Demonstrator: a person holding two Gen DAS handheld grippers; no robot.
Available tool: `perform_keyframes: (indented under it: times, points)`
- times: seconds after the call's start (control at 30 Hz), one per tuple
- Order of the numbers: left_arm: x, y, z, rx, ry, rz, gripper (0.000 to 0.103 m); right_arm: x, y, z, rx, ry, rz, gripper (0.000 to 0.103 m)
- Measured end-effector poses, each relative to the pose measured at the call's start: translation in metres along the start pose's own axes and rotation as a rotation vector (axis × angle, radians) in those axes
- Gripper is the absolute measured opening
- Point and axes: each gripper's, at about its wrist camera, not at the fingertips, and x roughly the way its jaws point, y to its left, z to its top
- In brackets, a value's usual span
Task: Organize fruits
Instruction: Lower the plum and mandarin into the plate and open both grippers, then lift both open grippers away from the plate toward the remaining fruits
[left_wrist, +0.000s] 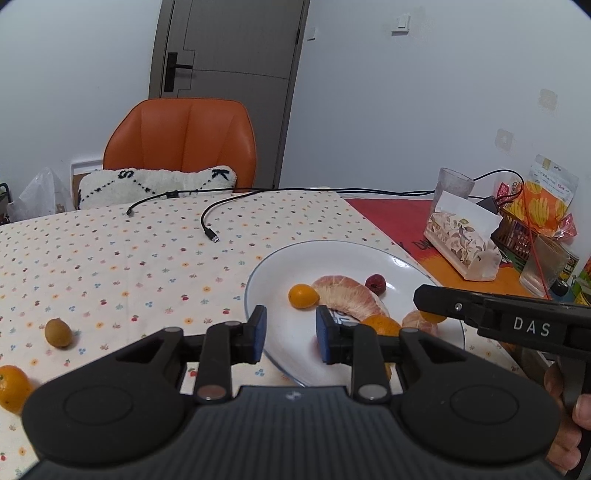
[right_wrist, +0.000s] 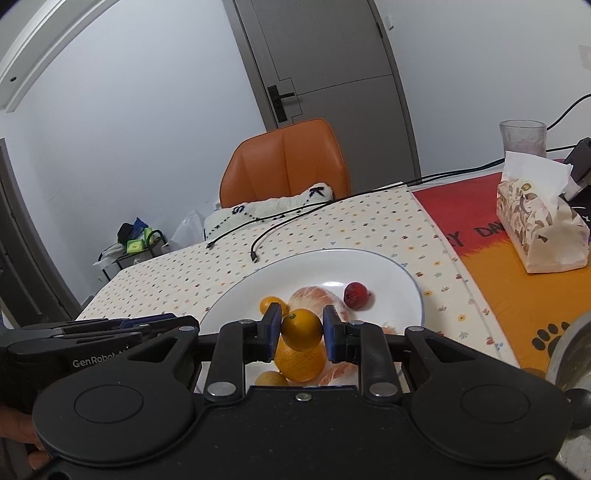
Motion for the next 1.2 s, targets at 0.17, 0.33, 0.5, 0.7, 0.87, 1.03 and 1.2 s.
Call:
perform_keyframes:
  times: [0.17, 0.33, 0.5, 0.7, 0.87, 1.03, 1.2]
  points:
    - [-0.003, 0.012, 0.001, -0.018, 0.003, 0.025, 0.027, 0.006, 0.003, 0.001, -0.008, 0.007, 0.005, 0.023]
    - [-0.007, 0.026, 0.0, -0.036, 0.008, 0.056, 0.032, 0.013, 0.009, 0.002, -0.017, 0.012, 0.012, 0.023]
    - [-0.01, 0.034, 0.0, -0.043, 0.005, 0.078, 0.04, 0.02, 0.015, 0.002, -0.026, 0.021, 0.02, 0.023]
    - [-0.015, 0.038, -0.001, -0.043, 0.0, 0.094, 0.052, 0.027, 0.023, 0.005, -0.037, 0.022, 0.031, 0.023]
    - [-0.017, 0.044, -0.003, -0.052, 0.009, 0.107, 0.059, 0.03, 0.03, 0.008, -0.046, 0.012, 0.037, 0.031]
    - [-0.021, 0.051, -0.006, -0.077, 0.017, 0.113, 0.066, 0.026, 0.031, 0.007, -0.041, 0.002, 0.033, 0.04]
    - [-0.028, 0.055, -0.01, -0.084, 0.01, 0.121, 0.071, 0.025, 0.029, 0.003, -0.022, 0.013, 0.031, 0.045]
